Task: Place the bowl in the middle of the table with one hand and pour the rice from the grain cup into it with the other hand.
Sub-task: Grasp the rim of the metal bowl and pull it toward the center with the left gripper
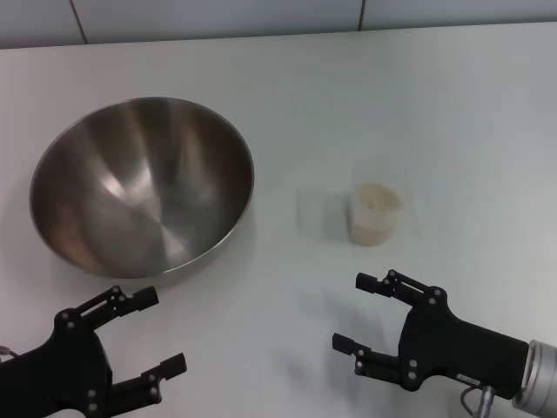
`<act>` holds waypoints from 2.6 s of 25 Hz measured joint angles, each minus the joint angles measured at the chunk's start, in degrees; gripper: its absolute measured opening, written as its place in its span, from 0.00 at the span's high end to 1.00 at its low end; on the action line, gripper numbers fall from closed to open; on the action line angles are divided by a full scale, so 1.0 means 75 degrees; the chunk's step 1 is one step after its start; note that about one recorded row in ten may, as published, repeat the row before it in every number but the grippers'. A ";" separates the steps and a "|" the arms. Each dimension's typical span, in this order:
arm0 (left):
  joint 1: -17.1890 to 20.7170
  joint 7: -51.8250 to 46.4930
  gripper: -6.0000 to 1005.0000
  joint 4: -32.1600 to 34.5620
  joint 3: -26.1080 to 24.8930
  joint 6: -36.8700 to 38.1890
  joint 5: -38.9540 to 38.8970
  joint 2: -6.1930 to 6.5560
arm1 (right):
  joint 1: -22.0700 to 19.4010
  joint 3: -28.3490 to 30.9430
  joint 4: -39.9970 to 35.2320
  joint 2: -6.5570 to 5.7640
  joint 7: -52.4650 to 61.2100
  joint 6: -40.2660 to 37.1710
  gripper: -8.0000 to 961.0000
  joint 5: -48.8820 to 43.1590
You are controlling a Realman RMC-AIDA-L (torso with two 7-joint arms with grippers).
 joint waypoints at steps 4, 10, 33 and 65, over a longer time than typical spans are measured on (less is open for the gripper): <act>-0.0009 0.0014 0.18 0.0012 -0.0089 0.0249 -0.0043 -0.0001 | 0.0000 0.0000 0.0004 0.0003 0.0000 0.0000 0.18 0.0000; -0.0270 -0.0009 0.18 0.0007 -0.1322 0.0520 -0.0087 -0.0002 | 0.0000 0.0000 0.0037 0.0003 0.0000 0.0000 0.18 0.0000; -0.1703 -0.0262 0.19 -0.0804 -0.5285 -0.2860 -0.0145 -0.0073 | 0.0135 0.0052 0.0234 0.0003 -0.0293 0.0212 0.18 0.0036; -0.1732 -0.8666 0.19 0.4273 0.1090 -0.4265 0.1333 -0.0063 | 0.0253 0.0011 0.0234 -0.0013 -0.0293 0.0223 0.18 0.0017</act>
